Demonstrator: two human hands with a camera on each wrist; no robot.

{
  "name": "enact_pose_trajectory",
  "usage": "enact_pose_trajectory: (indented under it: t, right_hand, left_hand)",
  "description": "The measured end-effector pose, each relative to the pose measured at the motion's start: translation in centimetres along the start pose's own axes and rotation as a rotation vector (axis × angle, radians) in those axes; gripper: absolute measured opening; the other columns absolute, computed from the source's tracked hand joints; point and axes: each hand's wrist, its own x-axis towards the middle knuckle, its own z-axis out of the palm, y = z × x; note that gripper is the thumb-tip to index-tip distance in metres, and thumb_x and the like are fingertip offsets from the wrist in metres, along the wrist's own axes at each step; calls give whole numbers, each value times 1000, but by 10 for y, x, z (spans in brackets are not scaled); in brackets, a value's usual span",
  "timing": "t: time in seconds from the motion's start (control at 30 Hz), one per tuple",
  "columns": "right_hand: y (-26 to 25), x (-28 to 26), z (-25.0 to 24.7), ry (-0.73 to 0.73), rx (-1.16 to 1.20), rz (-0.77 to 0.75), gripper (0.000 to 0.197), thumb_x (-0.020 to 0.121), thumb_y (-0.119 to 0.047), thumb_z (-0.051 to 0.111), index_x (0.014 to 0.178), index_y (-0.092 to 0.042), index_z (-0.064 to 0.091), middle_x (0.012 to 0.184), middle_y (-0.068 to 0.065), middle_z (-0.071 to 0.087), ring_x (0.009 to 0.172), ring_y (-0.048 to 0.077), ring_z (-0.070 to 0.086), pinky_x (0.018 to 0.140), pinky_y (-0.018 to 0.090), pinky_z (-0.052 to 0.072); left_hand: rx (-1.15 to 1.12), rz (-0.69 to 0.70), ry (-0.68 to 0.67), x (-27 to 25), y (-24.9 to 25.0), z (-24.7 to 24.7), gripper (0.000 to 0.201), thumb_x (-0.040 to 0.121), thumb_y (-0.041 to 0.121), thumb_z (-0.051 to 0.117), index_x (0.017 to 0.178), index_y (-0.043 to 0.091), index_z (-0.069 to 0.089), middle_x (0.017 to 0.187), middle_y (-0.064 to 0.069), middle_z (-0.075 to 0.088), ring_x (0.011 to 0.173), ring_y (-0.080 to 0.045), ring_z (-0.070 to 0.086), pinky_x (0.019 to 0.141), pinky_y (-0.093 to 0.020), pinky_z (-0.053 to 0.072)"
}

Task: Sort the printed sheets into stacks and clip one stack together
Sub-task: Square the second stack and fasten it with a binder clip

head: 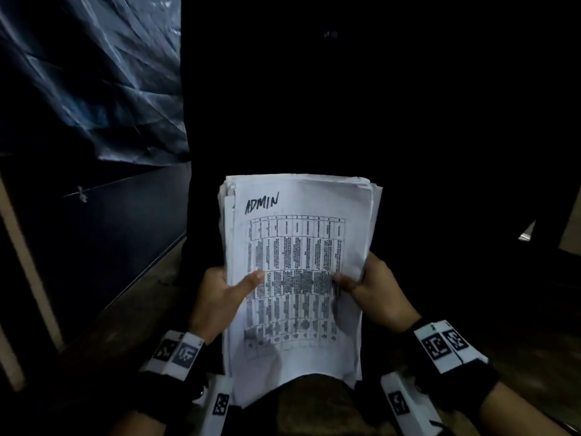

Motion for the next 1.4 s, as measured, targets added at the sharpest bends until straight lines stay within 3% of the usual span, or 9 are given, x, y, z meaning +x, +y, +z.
enact_pose_trajectory:
  t: [0.13,0.3,0.47,0.57,0.67,0.77,0.9,1.07,1.4]
  right_hand:
    - [1,-15,-45,-78,-311,139,56,78,-47,69,123,-19,48,106,-11,54,95,6,53,81,23,44]
    - [35,-61,-127,-218,-543,295,31,82,-36,69,106,-17,63,99,-3,58,96,13,57,76,24,44]
    - [72,-107,-170,-286,-773,490,29,78,-34,68,95,-10,66,97,9,69,93,26,66,76,36,54]
    - [89,-128,-179,-318,-853,621,31,75,-43,68,80,-14,58,98,9,68,86,23,64,68,31,49]
    - [94,-138,-179,-352,-855,699,32,83,-36,65,95,-7,63,104,11,64,98,26,63,70,28,43]
    - [103,-141,-174,-338,-854,677,15,86,-20,60,76,-11,54,98,14,63,97,30,64,68,29,42]
    - [104,-135,-168,-300,-852,596,25,81,-11,63,63,-17,48,79,6,61,72,22,64,58,27,46]
    - [63,-117,-154,-77,-246,424,20,80,5,63,87,-14,59,74,3,69,58,14,70,50,25,54]
    - [-4,-81,-71,-37,923,598,20,85,2,42,79,6,60,69,16,58,58,22,61,56,32,58]
  left_hand:
    - [-15,11,67,-4,-1,4,9,76,15,76,74,20,68,61,19,69,65,-8,66,64,-23,57]
    - [16,120,89,-10,7,15,33,78,16,74,108,7,65,103,-8,61,45,19,52,50,0,45]
    - [0,97,33,-3,6,27,56,60,52,70,104,18,66,98,-9,65,57,9,63,57,-2,49]
    - [-37,107,47,-8,9,39,34,58,54,69,80,27,68,85,1,68,51,21,55,61,-12,53]
    - [-51,113,59,-17,14,48,33,67,43,72,90,21,67,80,-3,66,47,20,54,84,-37,49]
    - [-40,126,64,-19,13,53,23,74,31,74,90,17,66,73,7,64,50,18,56,88,-43,50]
    - [-59,111,28,-20,9,49,19,70,33,76,79,20,67,57,31,65,76,-15,67,90,-52,52]
    - [-63,158,36,-17,2,45,13,76,19,76,84,23,67,60,38,63,63,17,61,85,-37,51]
    - [-110,185,58,-15,-14,26,14,67,30,76,78,26,69,68,32,69,72,10,66,69,-16,56]
